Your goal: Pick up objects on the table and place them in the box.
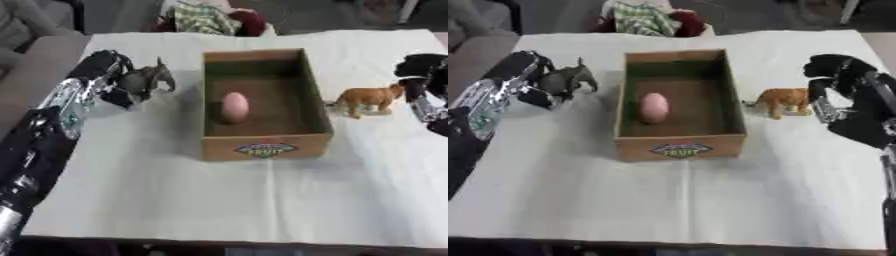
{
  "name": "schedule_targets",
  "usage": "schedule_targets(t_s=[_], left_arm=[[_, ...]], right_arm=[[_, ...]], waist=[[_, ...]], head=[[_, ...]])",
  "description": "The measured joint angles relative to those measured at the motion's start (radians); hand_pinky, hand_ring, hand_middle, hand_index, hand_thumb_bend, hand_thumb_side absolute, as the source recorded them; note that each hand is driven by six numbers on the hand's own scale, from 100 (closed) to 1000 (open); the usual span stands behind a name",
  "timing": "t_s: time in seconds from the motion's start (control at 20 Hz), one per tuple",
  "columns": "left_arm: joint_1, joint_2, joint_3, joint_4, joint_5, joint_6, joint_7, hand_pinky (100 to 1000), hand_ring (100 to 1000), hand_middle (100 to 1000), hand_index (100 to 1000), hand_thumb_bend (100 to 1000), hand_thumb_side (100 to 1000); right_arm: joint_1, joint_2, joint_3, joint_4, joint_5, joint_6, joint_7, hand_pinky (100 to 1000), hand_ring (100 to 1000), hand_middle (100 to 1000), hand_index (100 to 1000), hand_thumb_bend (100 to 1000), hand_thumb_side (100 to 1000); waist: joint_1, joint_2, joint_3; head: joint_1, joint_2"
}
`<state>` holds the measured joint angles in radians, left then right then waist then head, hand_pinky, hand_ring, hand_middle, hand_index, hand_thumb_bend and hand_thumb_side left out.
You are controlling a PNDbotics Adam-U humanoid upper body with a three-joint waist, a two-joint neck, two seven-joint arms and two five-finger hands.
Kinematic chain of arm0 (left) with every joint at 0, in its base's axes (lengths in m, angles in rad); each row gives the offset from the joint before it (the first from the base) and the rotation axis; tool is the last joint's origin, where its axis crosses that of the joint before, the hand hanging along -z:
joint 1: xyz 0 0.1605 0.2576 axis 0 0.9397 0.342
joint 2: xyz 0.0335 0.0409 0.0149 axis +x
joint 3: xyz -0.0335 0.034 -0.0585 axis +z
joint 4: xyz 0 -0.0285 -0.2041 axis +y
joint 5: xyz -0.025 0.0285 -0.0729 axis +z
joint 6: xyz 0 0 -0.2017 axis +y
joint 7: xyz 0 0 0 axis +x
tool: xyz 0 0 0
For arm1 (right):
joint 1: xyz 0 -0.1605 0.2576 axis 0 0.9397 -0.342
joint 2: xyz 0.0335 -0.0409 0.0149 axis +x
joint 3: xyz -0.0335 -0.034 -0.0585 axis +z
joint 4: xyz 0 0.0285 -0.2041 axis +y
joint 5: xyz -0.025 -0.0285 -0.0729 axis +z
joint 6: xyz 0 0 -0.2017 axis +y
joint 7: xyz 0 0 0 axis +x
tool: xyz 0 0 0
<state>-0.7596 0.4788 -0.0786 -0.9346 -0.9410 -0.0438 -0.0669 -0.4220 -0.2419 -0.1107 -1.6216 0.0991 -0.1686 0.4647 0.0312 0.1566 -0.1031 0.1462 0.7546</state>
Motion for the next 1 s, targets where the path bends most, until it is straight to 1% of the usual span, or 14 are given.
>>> schedule_targets(t_s=[0.2, 0.45, 0.75, 0.85, 1.0], left_arm=[[-0.001, 0.000, 0.003, -0.051, 0.048, 0.007, 0.018, 550, 280, 225, 378, 174, 187], [-0.010, 0.000, -0.001, -0.149, 0.131, 0.003, 0.011, 554, 278, 224, 378, 158, 182], [-0.037, -0.005, -0.038, -0.253, 0.241, -0.007, -0.026, 554, 275, 222, 377, 136, 176], [-0.053, -0.015, -0.053, -0.273, 0.272, -0.010, -0.038, 556, 277, 223, 378, 137, 177], [-0.071, -0.036, -0.080, -0.284, 0.290, -0.021, -0.062, 560, 282, 229, 383, 151, 184]], right_arm=[[0.001, 0.000, 0.000, 0.000, 0.000, 0.000, 0.000, 803, 814, 742, 838, 100, 268], [0.001, 0.000, 0.000, 0.000, 0.000, 0.002, 0.001, 803, 814, 742, 839, 100, 269], [0.001, 0.000, 0.000, 0.000, 0.000, 0.002, 0.002, 803, 814, 742, 839, 100, 268], [0.001, 0.001, 0.000, 0.000, 0.000, 0.002, 0.002, 803, 814, 743, 839, 100, 267], [0.001, 0.001, 0.001, 0.000, 0.000, 0.000, 0.005, 803, 814, 736, 839, 100, 264]], waist=[[0.000, -0.003, 0.001], [0.002, -0.004, 0.001], [0.003, -0.009, -0.005], [0.003, -0.009, -0.007], [0.003, -0.009, -0.014]], head=[[-0.001, 0.000], [-0.003, 0.000], [-0.003, 0.000], [-0.002, 0.000], [0.001, 0.000]])
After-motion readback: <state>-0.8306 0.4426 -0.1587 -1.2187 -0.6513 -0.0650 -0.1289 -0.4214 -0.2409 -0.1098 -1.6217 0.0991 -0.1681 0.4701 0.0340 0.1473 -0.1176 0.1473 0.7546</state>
